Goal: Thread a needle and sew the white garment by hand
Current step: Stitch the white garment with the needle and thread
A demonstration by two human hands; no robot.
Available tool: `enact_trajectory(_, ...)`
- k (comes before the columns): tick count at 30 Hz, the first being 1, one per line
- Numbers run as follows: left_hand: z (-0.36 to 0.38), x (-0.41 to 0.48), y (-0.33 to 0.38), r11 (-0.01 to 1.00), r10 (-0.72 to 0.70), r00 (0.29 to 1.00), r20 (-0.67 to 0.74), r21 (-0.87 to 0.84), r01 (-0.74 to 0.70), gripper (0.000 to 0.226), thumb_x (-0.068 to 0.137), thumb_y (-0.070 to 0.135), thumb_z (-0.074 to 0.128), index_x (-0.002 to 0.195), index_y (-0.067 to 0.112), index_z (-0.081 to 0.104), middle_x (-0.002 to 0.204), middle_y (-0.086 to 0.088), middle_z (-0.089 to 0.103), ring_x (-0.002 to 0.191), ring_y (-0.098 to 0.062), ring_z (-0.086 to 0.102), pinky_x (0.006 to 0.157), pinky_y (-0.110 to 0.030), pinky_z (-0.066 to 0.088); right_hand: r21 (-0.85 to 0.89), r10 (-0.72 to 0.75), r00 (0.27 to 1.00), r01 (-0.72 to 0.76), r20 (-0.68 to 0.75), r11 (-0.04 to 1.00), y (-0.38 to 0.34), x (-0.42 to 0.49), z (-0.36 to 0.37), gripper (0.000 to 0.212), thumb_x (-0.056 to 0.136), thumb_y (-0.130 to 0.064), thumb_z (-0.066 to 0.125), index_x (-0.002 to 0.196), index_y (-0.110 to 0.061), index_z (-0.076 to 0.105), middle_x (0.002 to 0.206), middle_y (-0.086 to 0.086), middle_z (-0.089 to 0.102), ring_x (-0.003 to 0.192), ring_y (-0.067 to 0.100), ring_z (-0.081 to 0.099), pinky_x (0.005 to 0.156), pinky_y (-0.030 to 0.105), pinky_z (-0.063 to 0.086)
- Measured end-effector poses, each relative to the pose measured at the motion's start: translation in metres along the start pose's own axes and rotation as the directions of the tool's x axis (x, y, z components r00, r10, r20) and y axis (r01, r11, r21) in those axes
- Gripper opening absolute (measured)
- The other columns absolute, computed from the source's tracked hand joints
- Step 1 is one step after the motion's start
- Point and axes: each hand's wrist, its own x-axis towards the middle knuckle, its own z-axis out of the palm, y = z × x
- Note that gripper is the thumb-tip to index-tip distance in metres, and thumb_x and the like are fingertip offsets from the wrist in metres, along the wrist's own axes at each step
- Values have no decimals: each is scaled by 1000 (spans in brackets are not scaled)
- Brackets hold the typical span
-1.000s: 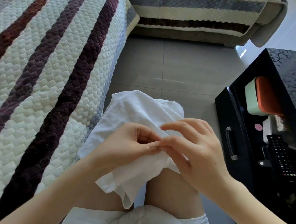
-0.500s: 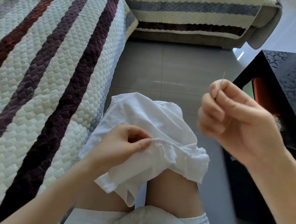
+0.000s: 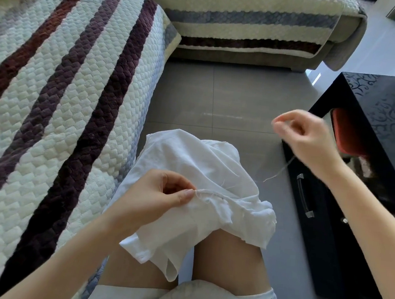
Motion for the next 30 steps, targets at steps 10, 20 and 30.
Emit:
enact_trajectory(10, 1, 0, 4, 1000, 15, 1000, 4, 3, -15, 11, 86, 7, 65, 81, 13, 73, 73, 3, 72, 69, -2, 64, 66, -13, 50, -146, -190, 836, 303, 514, 942, -35, -60, 26, 10, 82, -41, 68, 89, -36, 73, 56, -12, 46, 63, 5, 46, 59, 12, 31)
enact_trajectory(20, 0, 4, 2, 999, 2, 1000, -3, 49, -2, 11, 87, 9, 65, 82, 14, 73, 73, 3, 71, 69, -1, 63, 66, -12, 48, 646, -202, 932, -44, 301, 762, -63, -40, -22, 5, 67, -23, 77, 65, -23, 72, 60, -8, 63, 55, 2, 49, 54, 15, 37)
enact_trajectory(30, 2, 5, 3, 999, 0, 1000, -16, 42, 1, 9, 86, 9, 65, 82, 13, 73, 71, 5, 70, 67, 0, 61, 65, -11, 47, 175, 260, 965, -248, -45, 953, -16, 16, -46, 10, 88, -18, 63, 83, -13, 71, 49, -9, 50, 42, 8, 37, 43, 19, 29)
